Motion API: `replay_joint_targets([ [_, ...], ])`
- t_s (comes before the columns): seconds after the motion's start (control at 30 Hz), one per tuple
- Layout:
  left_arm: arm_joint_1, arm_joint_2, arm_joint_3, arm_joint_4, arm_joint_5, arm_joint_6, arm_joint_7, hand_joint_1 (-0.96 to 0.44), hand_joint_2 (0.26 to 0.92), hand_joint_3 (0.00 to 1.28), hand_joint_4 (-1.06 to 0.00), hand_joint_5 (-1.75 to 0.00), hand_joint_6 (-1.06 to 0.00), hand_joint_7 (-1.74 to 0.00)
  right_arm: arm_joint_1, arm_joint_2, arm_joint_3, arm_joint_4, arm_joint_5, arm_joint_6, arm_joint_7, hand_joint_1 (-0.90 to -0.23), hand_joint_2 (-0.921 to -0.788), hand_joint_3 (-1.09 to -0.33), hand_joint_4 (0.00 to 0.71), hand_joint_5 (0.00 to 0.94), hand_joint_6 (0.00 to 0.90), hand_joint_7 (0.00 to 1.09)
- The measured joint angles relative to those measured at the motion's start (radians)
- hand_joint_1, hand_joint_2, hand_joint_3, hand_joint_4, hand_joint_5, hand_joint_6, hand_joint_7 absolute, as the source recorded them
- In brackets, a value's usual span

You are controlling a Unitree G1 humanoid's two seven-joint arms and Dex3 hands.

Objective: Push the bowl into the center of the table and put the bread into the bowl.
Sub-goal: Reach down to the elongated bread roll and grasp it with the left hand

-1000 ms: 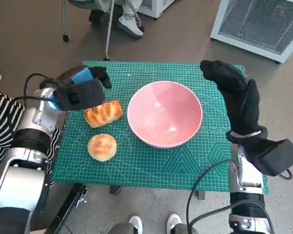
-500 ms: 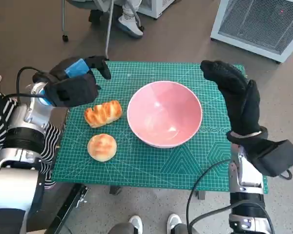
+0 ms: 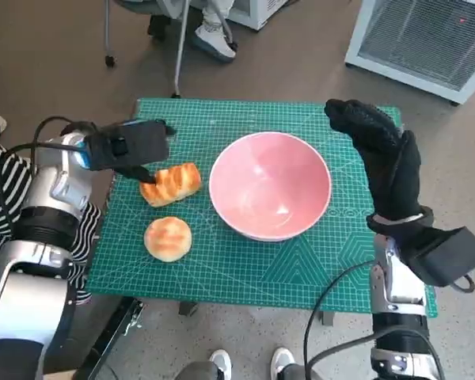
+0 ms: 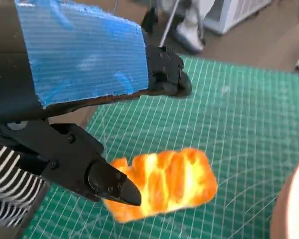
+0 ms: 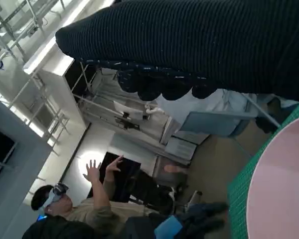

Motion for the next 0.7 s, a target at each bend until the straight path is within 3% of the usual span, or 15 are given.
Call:
replay_joint_targets([
  [0.43, 0.030, -0.030, -0.044, 0.004, 0.035, 0.000, 0.019, -0.49, 0.726, 0.00, -0.01, 0.00, -0.11, -0.01, 0.000, -0.001, 0.000, -0.001, -0.003, 0.000, 0.000, -0.813, -0.921, -0.763, 0.217, 0.002, 0.038, 0.62],
  [0.7, 0.032, -0.059, -0.051, 0.073, 0.038, -0.012, 0.079, -0.48, 0.732, 0.00, -0.03, -0.01, -0.12, -0.01, 0.000, -0.003, 0.000, -0.001, -0.003, 0.000, 0.000, -0.812, -0.921, -0.765, 0.216, 0.002, 0.036, 0.62],
])
